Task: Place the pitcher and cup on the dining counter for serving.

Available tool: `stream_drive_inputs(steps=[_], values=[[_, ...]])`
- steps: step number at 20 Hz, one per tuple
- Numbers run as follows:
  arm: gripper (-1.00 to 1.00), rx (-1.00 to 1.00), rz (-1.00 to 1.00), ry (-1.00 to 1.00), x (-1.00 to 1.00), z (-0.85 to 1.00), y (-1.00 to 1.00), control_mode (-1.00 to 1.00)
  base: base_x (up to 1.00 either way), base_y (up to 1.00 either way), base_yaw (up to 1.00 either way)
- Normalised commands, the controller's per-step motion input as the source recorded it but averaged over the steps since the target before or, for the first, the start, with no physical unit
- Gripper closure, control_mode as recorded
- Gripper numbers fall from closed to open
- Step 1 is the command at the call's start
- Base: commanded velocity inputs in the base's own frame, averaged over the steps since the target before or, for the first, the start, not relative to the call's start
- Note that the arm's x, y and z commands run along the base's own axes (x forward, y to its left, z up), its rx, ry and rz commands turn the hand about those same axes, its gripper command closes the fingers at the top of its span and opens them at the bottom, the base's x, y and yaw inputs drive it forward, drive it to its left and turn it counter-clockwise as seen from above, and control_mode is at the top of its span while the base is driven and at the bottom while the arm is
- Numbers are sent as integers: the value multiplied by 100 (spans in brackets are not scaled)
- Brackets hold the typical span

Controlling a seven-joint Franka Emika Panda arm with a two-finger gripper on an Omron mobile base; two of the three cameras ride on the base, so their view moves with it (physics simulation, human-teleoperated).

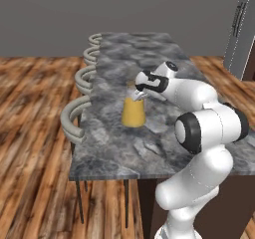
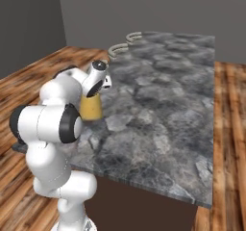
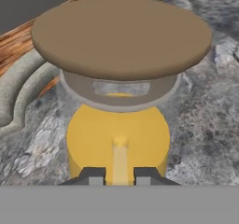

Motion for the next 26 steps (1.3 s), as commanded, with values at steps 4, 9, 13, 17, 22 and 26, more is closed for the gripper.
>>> stream_drive_inputs(steps=[4, 9, 13, 17, 22, 26], values=[[100, 0, 0, 0, 1, -59, 18, -100, 0, 0, 0], [100, 0, 0, 0, 0, -59, 17, -100, 0, 0, 0], [100, 0, 0, 0, 0, -51, 16, -100, 0, 0, 0], [100, 0, 0, 0, -1, -43, 8, -100, 0, 0, 0], [-100, -6, 0, 0, -3, -8, 27, -100, 0, 0, 0], [-100, 0, 0, 0, -41, 14, 3, -100, 0, 0, 0]])
